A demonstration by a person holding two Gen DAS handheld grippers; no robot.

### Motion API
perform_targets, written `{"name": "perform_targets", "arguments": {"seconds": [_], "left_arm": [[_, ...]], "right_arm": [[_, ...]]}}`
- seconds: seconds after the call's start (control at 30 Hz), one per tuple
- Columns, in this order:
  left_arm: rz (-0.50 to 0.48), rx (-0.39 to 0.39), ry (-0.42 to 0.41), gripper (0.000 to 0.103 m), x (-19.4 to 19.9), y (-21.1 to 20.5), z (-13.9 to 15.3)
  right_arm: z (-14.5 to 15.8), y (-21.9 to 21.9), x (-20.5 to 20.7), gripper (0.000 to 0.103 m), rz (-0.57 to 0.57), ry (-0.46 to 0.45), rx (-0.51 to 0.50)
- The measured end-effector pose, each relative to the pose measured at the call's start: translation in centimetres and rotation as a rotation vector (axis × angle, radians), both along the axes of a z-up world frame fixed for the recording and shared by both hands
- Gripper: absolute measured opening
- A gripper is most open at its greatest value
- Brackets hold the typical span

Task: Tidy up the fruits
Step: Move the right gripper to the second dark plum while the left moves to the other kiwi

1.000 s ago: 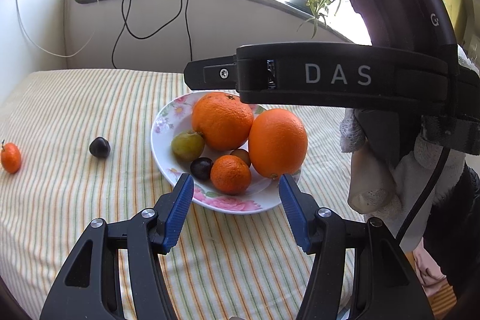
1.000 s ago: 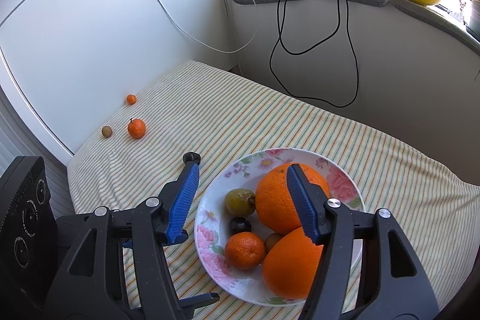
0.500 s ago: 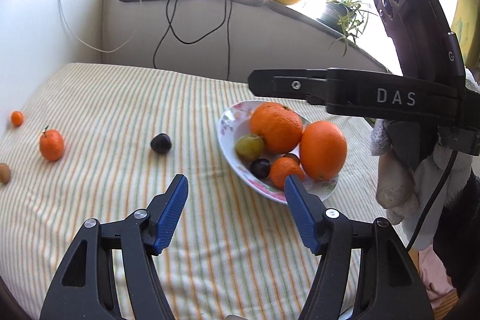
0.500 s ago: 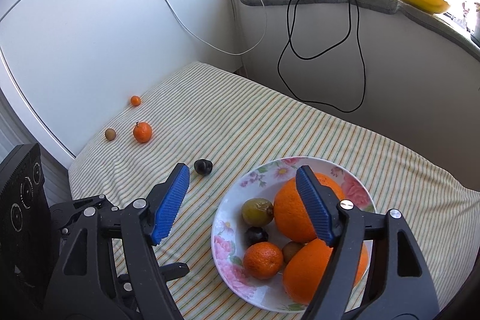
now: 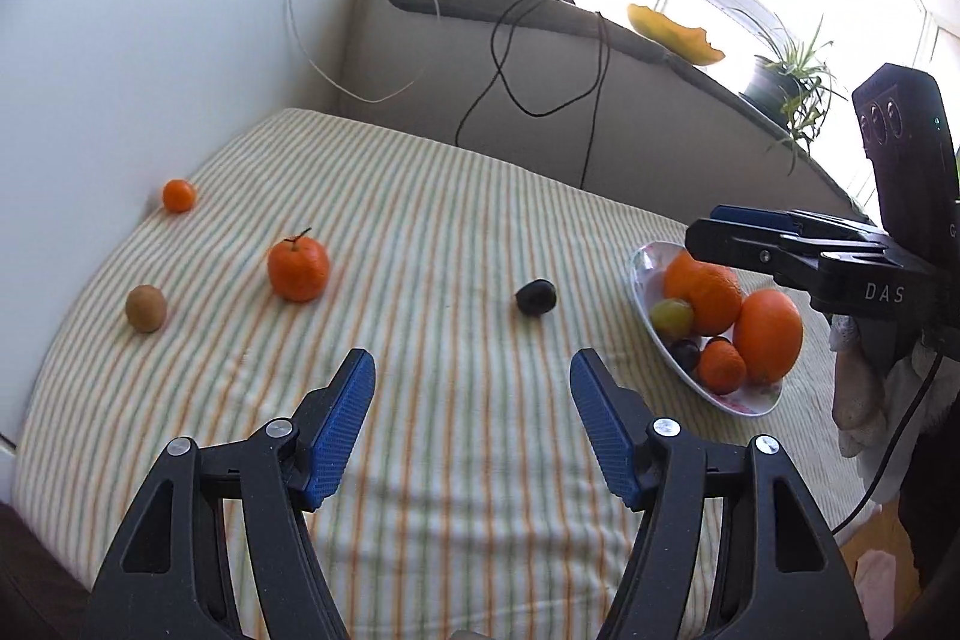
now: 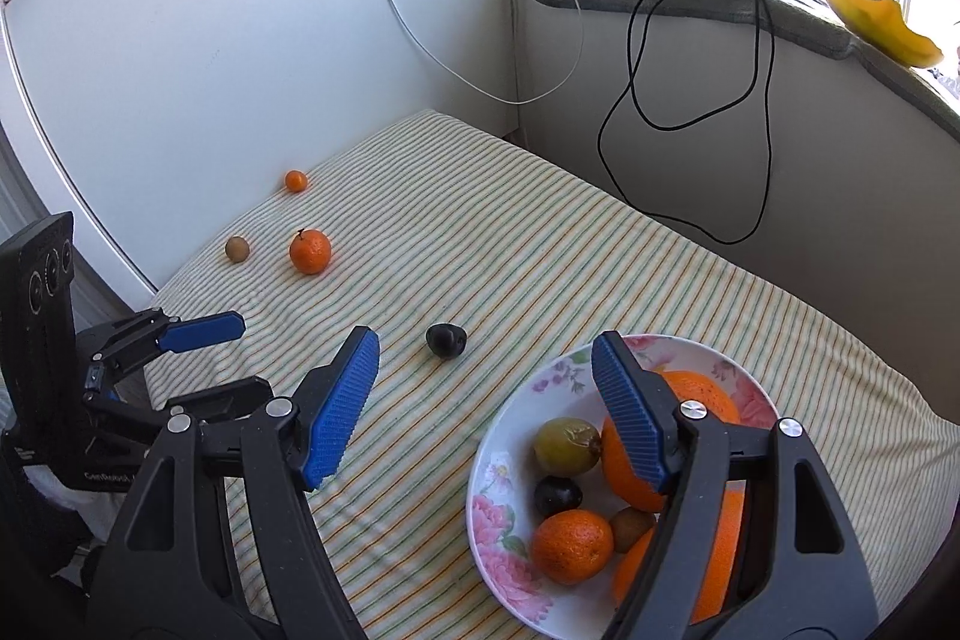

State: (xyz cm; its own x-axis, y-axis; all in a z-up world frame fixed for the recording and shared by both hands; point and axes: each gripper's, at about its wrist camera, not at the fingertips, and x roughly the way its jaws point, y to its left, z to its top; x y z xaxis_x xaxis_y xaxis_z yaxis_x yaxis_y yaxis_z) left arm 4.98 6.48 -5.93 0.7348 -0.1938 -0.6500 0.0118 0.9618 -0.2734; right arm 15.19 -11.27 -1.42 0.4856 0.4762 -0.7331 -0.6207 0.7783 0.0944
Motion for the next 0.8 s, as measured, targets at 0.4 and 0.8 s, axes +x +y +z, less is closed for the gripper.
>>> {"name": "perform_targets", "arguments": {"seconds": [0.4, 0.8], "left_arm": [[0.158, 0.017, 0.009, 0.067, -1.0, 6.6, -1.0], [0.243, 0.072, 0.037, 0.058, 0.0, 10.8, -2.5]], "right_arm": [[-1.5, 3.8, 0.3, 0.076, 0.068, 0.008, -0.067], [-3.3, 6.9, 0.8, 0.076, 0.130, 0.019, -0.158]]}}
